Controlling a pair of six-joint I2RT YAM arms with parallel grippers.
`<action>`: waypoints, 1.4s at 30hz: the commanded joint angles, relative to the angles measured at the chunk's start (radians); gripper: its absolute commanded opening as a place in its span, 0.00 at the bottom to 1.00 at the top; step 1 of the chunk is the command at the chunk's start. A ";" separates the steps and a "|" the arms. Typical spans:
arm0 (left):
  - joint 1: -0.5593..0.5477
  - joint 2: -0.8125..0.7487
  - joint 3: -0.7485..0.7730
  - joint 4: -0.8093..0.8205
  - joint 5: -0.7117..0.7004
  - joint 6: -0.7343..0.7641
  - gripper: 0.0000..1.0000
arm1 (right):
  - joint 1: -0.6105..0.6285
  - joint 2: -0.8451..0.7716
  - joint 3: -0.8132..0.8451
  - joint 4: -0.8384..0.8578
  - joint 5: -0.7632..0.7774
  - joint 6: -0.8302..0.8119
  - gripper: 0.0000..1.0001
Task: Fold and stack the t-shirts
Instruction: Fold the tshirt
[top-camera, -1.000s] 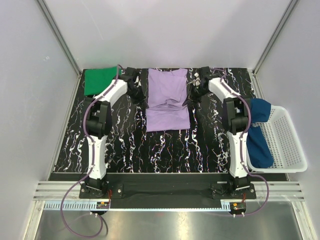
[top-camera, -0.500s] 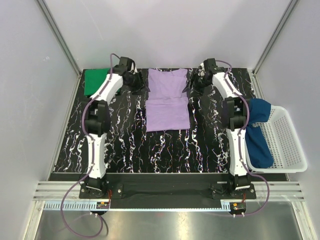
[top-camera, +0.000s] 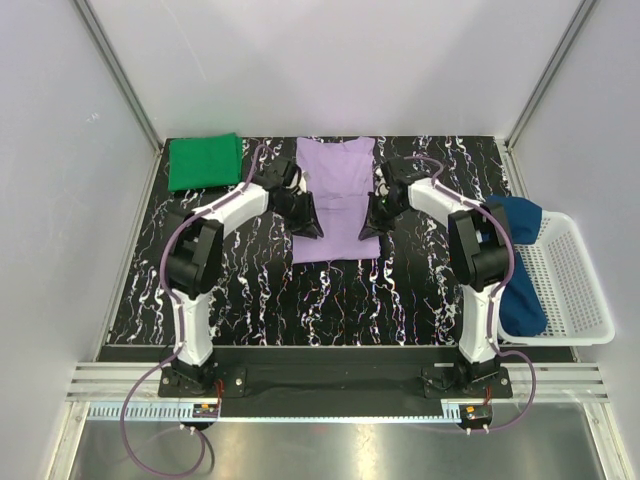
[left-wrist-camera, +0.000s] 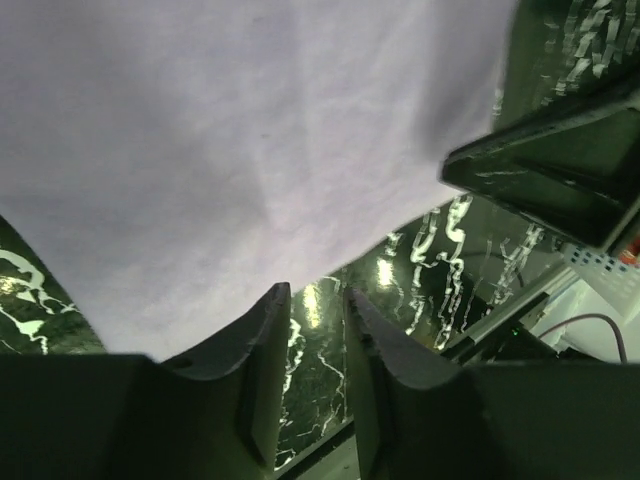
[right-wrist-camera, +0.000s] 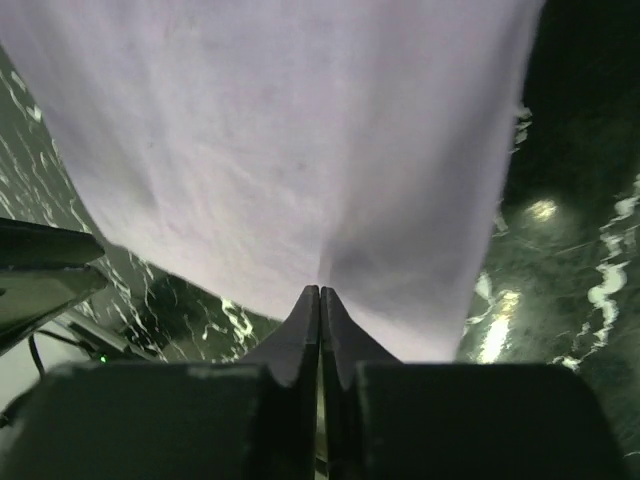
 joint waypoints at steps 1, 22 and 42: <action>0.031 0.039 0.010 0.022 -0.013 0.003 0.27 | -0.057 0.008 0.046 0.043 0.041 -0.022 0.00; 0.016 -0.219 -0.376 0.011 -0.113 0.069 0.30 | -0.086 -0.198 -0.163 -0.034 0.076 -0.080 0.11; 0.157 0.009 -0.142 0.415 0.134 -0.085 0.37 | -0.077 0.177 0.030 0.593 -0.412 0.239 0.07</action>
